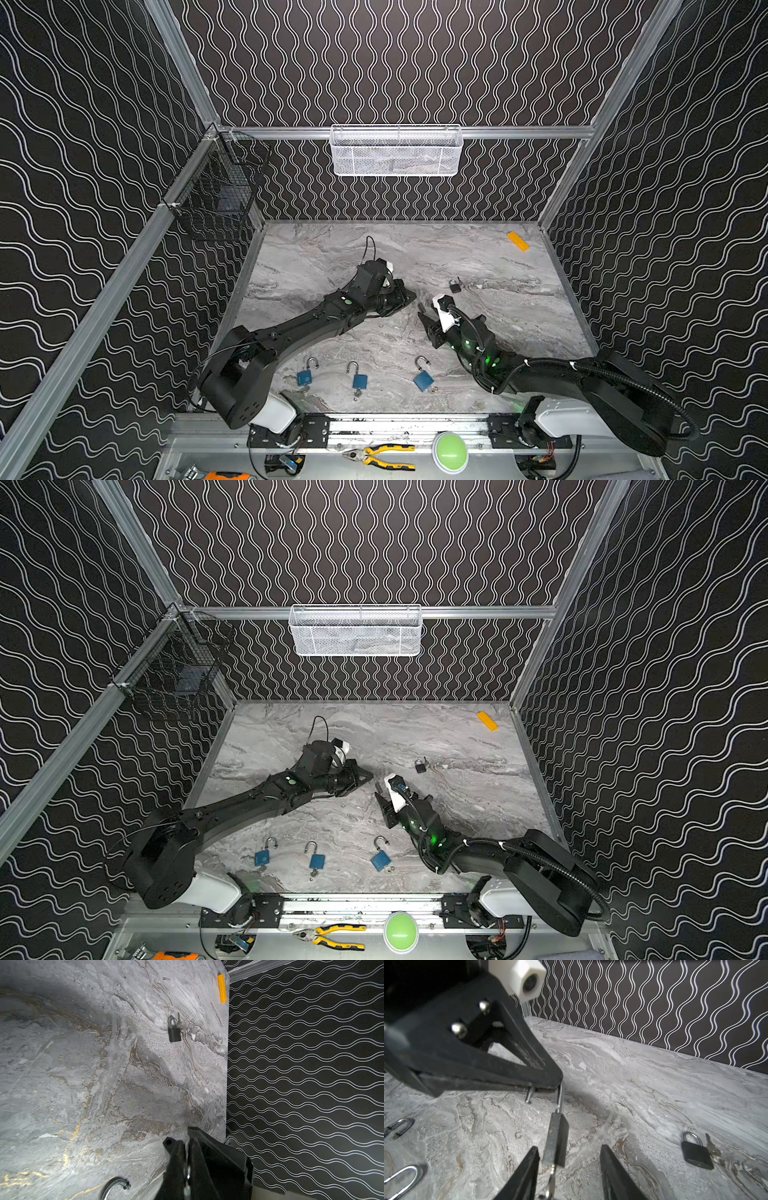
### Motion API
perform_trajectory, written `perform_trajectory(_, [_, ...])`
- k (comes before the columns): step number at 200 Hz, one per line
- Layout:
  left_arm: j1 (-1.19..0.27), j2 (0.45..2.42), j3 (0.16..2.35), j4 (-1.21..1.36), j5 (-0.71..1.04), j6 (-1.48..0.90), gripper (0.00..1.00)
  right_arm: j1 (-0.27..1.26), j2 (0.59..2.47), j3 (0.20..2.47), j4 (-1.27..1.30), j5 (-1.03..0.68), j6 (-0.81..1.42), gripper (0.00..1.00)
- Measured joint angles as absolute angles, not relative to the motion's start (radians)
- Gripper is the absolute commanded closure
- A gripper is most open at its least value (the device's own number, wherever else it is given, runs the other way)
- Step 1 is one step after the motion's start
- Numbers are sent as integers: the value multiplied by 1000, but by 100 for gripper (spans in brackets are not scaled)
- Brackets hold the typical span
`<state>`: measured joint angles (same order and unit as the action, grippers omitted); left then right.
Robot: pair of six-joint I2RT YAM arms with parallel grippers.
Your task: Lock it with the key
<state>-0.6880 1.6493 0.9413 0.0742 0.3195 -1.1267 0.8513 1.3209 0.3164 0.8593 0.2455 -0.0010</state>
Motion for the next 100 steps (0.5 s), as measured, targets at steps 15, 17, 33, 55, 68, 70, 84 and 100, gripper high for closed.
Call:
perform_trajectory(15, [-687, 1649, 934, 77, 320, -1129, 100, 851, 1330, 316, 866, 249, -1, 56])
perform_trajectory(17, [-687, 1649, 934, 77, 320, -1129, 100, 851, 1331, 316, 866, 249, -1, 56])
perform_trajectory(33, [-686, 1647, 928, 82, 321, -1132, 100, 851, 1339, 317, 873, 250, -2, 58])
perform_trajectory(55, [-685, 1647, 923, 94, 324, -1146, 100, 851, 1350, 322, 886, 250, -9, 61])
perform_trajectory(68, [-683, 1647, 921, 97, 327, -1146, 100, 851, 1353, 324, 889, 249, -9, 61])
perform_trajectory(70, [-683, 1647, 921, 97, 328, -1146, 100, 851, 1353, 324, 889, 249, -9, 61])
perform_trajectory(84, [-683, 1647, 921, 100, 330, -1146, 100, 851, 1356, 325, 893, 249, -9, 64])
perform_trajectory(100, [-682, 1647, 916, 112, 334, -1148, 100, 851, 1365, 330, 896, 249, -9, 68])
